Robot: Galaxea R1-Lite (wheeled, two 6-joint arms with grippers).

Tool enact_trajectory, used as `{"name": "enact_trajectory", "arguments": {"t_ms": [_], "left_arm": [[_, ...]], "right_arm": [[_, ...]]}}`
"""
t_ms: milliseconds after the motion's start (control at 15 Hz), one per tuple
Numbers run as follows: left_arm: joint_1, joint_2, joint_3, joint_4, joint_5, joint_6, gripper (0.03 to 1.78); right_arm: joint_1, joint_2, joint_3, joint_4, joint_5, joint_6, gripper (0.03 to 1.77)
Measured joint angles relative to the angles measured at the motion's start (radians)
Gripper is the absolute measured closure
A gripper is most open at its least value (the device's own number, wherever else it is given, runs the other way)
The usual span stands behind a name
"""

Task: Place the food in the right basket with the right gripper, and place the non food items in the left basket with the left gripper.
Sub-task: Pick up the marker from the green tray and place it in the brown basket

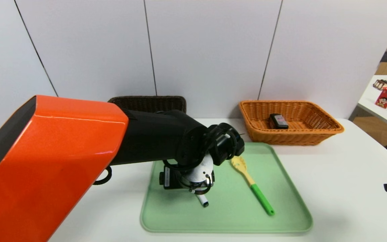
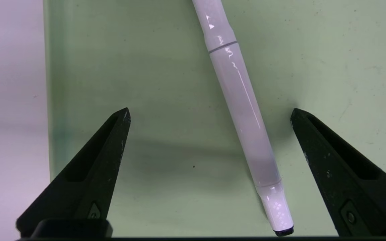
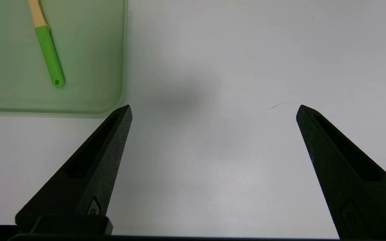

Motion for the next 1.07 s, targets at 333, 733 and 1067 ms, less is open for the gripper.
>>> {"name": "enact_trajectory", "arguments": {"t_ms": [333,733,1067], "left_arm": [[0.000,0.018,-0.006,0.000,0.001,0.000,0.12],[0.000,0.039,-0.005,0.007,0.001,-0.001,0.12],[0.003,0.039,-0.001,0.036,0.000,-0.009,0.12]], "right_arm": [[0.001,0.002,-0.003,-0.001,0.000,-0.002,0.10],[0.003,0.002,-0.006,-0.001,-0.001,-0.002,0.11],[0.003,0.003,-0.012,-0.001,-0.014,-0.003,0.11]]}}
